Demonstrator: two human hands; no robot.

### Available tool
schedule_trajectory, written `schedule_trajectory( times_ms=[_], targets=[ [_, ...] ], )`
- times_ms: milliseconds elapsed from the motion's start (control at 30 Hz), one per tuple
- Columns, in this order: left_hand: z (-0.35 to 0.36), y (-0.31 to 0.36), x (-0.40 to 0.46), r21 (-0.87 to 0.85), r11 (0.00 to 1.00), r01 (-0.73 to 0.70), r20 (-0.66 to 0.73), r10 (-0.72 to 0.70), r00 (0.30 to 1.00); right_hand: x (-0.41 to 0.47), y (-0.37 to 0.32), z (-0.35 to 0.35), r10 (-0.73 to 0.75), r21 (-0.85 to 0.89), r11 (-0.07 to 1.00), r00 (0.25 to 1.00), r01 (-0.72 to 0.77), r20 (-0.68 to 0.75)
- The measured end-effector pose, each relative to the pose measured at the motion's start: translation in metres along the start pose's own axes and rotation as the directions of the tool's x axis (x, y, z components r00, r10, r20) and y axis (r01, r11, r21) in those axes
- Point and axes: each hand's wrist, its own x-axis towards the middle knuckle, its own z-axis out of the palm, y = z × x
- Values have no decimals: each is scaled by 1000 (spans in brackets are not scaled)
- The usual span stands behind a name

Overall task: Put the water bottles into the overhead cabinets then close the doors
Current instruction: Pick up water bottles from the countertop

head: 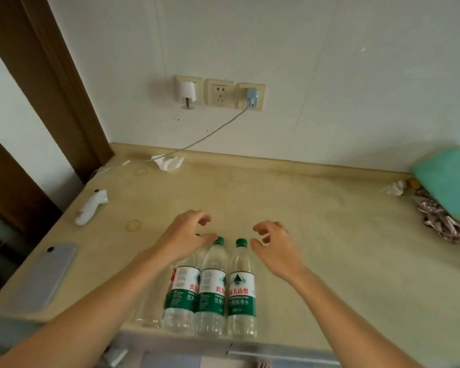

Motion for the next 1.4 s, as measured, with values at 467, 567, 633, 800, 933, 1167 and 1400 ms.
schedule_trajectory(
  times_ms=[467,567,633,800,933,1167,1400],
  targets=[
    [80,-37,-10,498,858,-126,105,84,991,-22,68,53,363,106,913,904,-393,224],
    [88,-22,-9,464,873,-150,60,138,989,-21,82,34,391,129,899,900,-418,190],
    [93,-14,-6,356,925,-132,11,137,991,-21,90,25,414,139,888,894,-438,173],
    [109,12,10,79,997,20,19,-21,1000,-13,104,15,447,162,866,877,-473,176],
    [125,25,21,-2,974,228,109,-227,968,-4,113,12,466,168,849,860,-501,209],
    [150,39,33,-77,905,419,217,-395,893,10,125,8,463,97,862,852,-497,244],
    [149,47,39,-182,835,519,251,-471,846,23,125,0,444,93,867,844,-489,302]
  ],
)
